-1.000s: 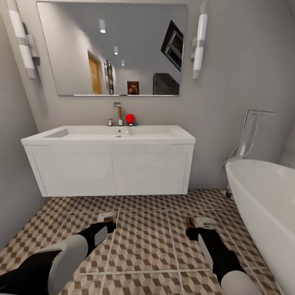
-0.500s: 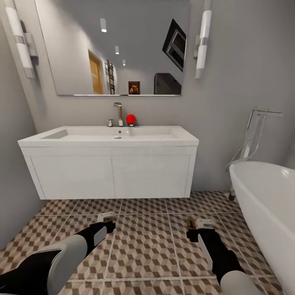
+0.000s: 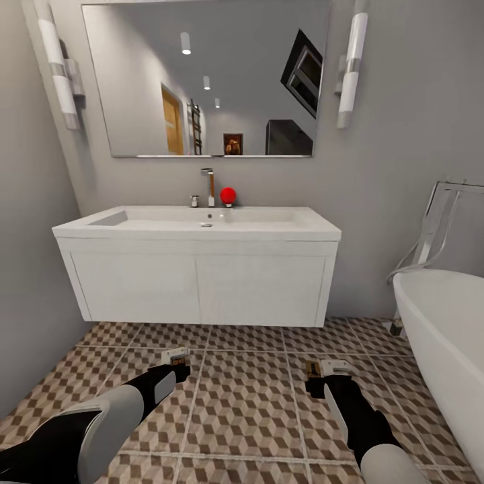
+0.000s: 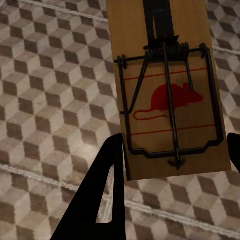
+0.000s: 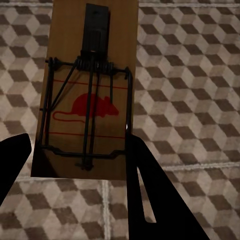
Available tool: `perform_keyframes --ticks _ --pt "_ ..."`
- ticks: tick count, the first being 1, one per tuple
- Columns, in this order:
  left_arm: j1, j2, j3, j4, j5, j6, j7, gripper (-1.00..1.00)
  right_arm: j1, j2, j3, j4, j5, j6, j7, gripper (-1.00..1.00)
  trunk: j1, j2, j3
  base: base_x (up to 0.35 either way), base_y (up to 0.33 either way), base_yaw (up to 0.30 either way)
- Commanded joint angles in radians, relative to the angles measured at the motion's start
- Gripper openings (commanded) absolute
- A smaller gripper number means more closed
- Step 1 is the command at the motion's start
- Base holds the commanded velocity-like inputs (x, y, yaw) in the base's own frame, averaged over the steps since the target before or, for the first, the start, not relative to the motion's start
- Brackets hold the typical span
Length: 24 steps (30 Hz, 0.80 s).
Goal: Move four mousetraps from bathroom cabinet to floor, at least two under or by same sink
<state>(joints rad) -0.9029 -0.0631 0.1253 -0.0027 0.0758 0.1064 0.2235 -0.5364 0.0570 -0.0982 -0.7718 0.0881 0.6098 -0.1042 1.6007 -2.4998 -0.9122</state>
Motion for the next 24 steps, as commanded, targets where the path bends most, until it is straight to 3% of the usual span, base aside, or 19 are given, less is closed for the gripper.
perform_keyframes --ticks 1,19,24 --pt "-0.001 -0.001 0.004 0.0 0.006 0.003 0.005 -1.0 0.0 0.001 -0.004 -0.001 0.009 0.005 0.003 -1.0 0.0 0.0 -0.001 0.0 0.0 0.014" --pt "-0.001 -0.011 0.004 0.0 0.005 0.003 0.006 -1.0 0.0 0.0 -0.004 -0.001 0.009 0.003 0.003 -1.0 0.0 0.0 -0.001 0.0 0.0 0.002" --pt "-0.001 -0.017 0.004 0.0 0.005 0.003 0.007 -1.0 0.0 -0.002 -0.004 -0.001 0.009 0.004 0.003 -1.0 0.002 -0.002 -0.02 0.0 0.0 0.0"
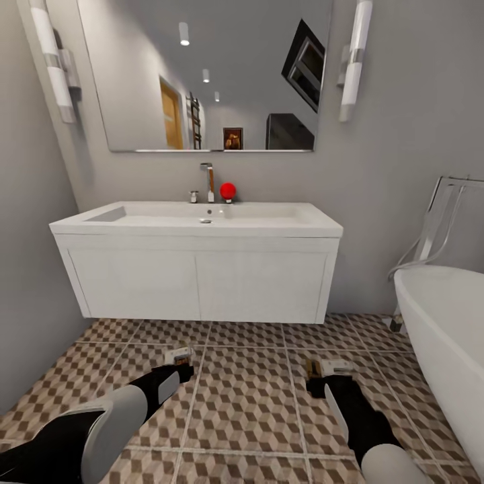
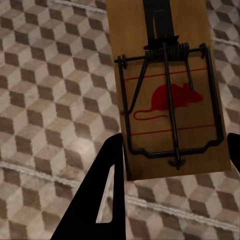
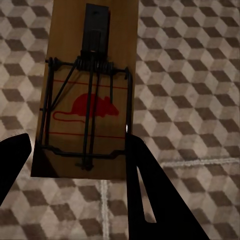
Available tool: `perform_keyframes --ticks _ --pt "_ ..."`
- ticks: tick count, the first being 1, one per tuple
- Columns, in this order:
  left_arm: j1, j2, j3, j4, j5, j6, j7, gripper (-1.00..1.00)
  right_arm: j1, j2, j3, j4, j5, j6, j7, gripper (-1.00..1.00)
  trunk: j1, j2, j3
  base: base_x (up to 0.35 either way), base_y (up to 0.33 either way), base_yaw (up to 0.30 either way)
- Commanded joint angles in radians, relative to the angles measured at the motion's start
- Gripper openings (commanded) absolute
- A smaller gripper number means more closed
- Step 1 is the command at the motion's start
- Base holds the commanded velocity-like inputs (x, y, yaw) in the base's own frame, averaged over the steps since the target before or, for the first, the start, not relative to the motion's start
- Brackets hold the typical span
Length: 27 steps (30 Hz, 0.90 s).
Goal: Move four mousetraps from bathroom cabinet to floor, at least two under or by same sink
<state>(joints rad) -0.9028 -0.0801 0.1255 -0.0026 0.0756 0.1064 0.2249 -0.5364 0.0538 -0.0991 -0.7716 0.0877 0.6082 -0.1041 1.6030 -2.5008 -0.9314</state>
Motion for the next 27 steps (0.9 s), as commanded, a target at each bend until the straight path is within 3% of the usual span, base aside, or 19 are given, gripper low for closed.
perform_keyframes --ticks 1,27 --pt "-0.001 0.0 0.003 0.0 0.006 0.003 0.005 -1.0 0.0 0.001 -0.004 -0.001 0.009 0.005 0.003 -1.0 0.0 -0.001 -0.005 0.0 0.0 0.0" --pt "-0.001 -0.001 0.003 0.0 0.005 0.004 0.004 -1.0 0.0 0.0 -0.006 -0.002 0.005 0.008 0.003 -1.0 0.012 -0.007 -0.106 0.0 0.0 0.0"
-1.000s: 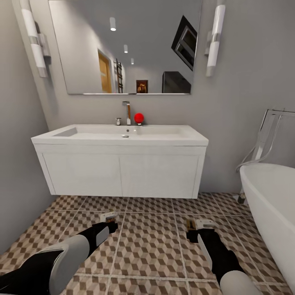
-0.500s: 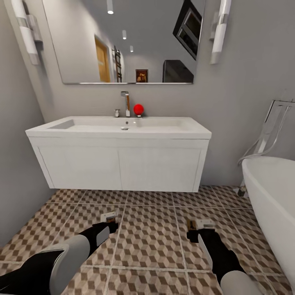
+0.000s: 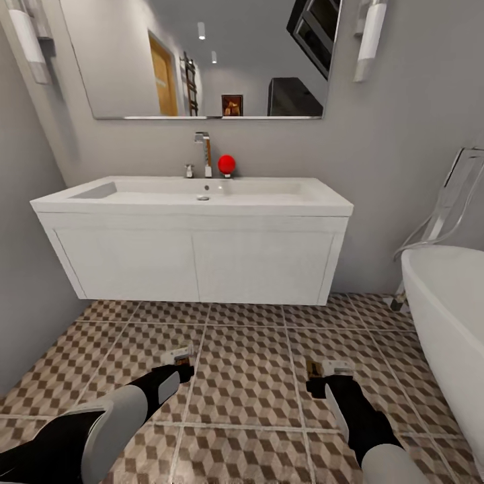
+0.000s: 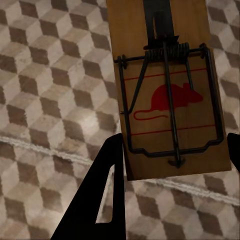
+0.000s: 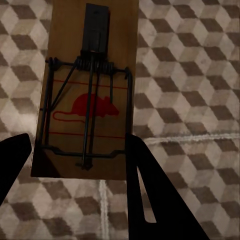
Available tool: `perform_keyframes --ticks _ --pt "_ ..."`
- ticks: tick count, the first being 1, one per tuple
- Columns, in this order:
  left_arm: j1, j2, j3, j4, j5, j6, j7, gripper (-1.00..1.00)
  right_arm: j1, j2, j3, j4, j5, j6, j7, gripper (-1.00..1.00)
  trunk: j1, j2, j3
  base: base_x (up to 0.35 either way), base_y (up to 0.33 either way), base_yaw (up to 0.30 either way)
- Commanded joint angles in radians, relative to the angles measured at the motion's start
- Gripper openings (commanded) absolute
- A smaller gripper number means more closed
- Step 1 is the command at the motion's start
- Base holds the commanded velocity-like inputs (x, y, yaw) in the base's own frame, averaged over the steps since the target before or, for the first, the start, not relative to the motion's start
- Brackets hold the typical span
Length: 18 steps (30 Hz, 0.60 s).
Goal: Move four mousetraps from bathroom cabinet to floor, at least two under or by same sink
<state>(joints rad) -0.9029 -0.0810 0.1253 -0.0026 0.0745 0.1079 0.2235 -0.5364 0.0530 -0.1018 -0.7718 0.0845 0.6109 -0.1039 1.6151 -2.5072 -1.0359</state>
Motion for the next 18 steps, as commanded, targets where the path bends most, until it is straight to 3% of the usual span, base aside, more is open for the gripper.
perform_keyframes --ticks 1,11,18 --pt "-0.001 0.0 0.004 -0.002 0.002 0.001 0.007 -1.0 0.0 -0.001 0.004 -0.001 0.014 0.008 0.003 -1.0 0.0 -0.001 -0.005 0.0 0.0 0.0" --pt "-0.001 -0.004 0.002 -0.012 -0.002 0.001 0.01 -1.0 0.0 0.006 0.011 -0.028 0.018 0.119 -0.004 -1.0 0.005 -0.003 -0.044 0.0 0.0 0.0" --pt "-0.001 -0.008 0.001 -0.038 -0.002 0.003 0.011 -1.0 0.0 0.017 0.016 -0.087 0.016 0.133 -0.073 -1.0 0.008 -0.005 -0.071 0.0 0.0 0.0"
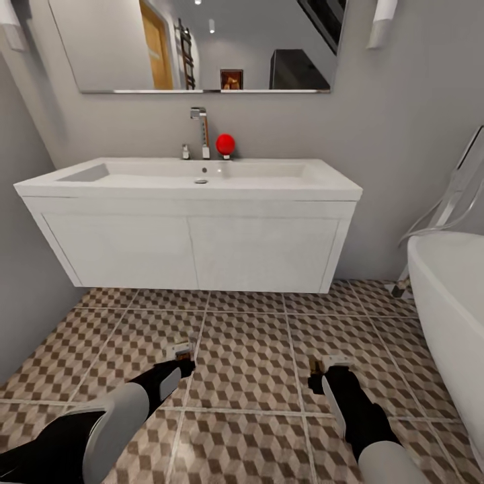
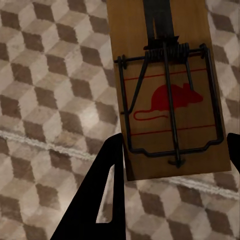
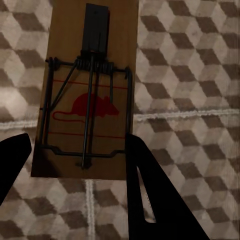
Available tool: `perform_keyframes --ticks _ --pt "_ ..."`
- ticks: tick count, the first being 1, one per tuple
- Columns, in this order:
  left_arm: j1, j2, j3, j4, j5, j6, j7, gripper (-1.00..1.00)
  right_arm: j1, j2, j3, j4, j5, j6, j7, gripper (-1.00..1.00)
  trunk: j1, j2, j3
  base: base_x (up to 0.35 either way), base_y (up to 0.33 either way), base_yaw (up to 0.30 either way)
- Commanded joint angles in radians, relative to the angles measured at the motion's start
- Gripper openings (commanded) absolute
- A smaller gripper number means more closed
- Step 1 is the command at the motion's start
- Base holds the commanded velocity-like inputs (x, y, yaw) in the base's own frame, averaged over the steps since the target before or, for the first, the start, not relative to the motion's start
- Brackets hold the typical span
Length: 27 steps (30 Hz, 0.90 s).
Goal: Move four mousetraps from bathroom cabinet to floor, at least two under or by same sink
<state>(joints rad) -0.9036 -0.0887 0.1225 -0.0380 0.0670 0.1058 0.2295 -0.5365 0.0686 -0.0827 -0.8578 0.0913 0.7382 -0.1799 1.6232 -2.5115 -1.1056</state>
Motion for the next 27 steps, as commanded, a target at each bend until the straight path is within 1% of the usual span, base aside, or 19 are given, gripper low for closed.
perform_keyframes --ticks 1,2,3,5,6,8,11,15,17,22,23,24,26,27 --pt "0.0 -0.004 0.003 -0.023 0.005 0.01 0.006 -1.0 -0.001 0.007 0.009 -0.005 0.009 0.006 -0.015 -1.0 0.0 -0.001 -0.005 0.0 0.0 0.0" --pt "0.0 -0.007 0.003 -0.036 0.005 0.015 0.006 -1.0 -0.003 0.012 0.017 -0.006 0.009 0.006 -0.024 -1.0 0.001 -0.001 -0.009 0.0 0.0 0.0" --pt "0.0 -0.012 0.003 -0.064 0.004 0.035 0.006 -1.0 -0.007 0.026 0.036 -0.008 0.009 0.007 -0.043 -1.0 0.001 -0.001 -0.013 0.0 0.0 0.0" --pt "0.0 -0.016 0.003 -0.096 0.004 0.066 0.006 -1.0 -0.011 0.038 0.055 -0.012 0.009 0.008 -0.059 -1.0 0.002 -0.002 -0.02 0.0 0.0 0.0" --pt "0.0 -0.02 0.003 -0.128 0.004 0.101 0.007 -1.0 -0.014 0.048 0.069 -0.015 0.009 0.008 -0.071 -1.0 0.002 -0.002 -0.024 0.0 0.0 0.0" --pt "0.0 -0.023 0.004 -0.176 0.005 0.146 0.008 -1.0 -0.019 0.058 0.081 -0.02 0.009 0.011 -0.082 -1.0 0.003 -0.002 -0.032 0.0 0.0 0.0" --pt "0.0 -0.025 0.004 -0.234 0.004 0.184 0.008 -1.0 -0.023 0.065 0.091 -0.041 0.006 0.038 -0.089 -1.0 0.005 -0.003 -0.044 0.0 0.0 0.0" --pt "0.0 -0.024 0.002 -0.26 0.003 0.203 0.008 -1.0 -0.027 0.068 0.094 -0.076 0.003 0.09 -0.094 -1.0 0.006 -0.004 -0.059 0.0 0.0 0.0" --pt "0.0 -0.022 0.0 -0.265 0.002 0.208 0.008 -1.0 -0.04 0.072 0.094 -0.087 -0.001 0.107 -0.094 -1.0 0.007 -0.004 -0.067 0.0 0.0 0.0" --pt "0.0 -0.015 -0.001 -0.264 0.002 0.213 0.008 -1.0 -0.059 0.075 0.095 -0.08 -0.008 0.111 -0.09 -1.0 0.01 -0.006 -0.086 0.0 0.0 0.0" --pt "0.0 -0.011 0.0 -0.264 0.002 0.213 0.008 -1.0 -0.062 0.074 0.095 -0.078 -0.008 0.109 -0.089 -1.0 0.01 -0.006 -0.09 0.0 0.0 0.0" --pt "0.0 -0.001 0.0 -0.264 0.002 0.214 0.008 -1.0 -0.065 0.073 0.096 -0.075 -0.003 0.107 -0.088 -1.0 0.011 -0.006 -0.094 0.0 0.0 0.0" --pt "0.0 0.001 -0.001 -0.266 0.002 0.214 0.008 -1.0 -0.065 0.073 0.096 -0.074 -0.001 0.106 -0.088 -1.0 0.011 -0.006 -0.102 0.0 0.0 0.0" --pt "0.0 0.003 -0.002 -0.268 0.002 0.211 0.008 -1.0 -0.066 0.074 0.096 -0.074 0.001 0.106 -0.088 -1.0 0.011 -0.006 -0.102 0.0 0.0 0.0"
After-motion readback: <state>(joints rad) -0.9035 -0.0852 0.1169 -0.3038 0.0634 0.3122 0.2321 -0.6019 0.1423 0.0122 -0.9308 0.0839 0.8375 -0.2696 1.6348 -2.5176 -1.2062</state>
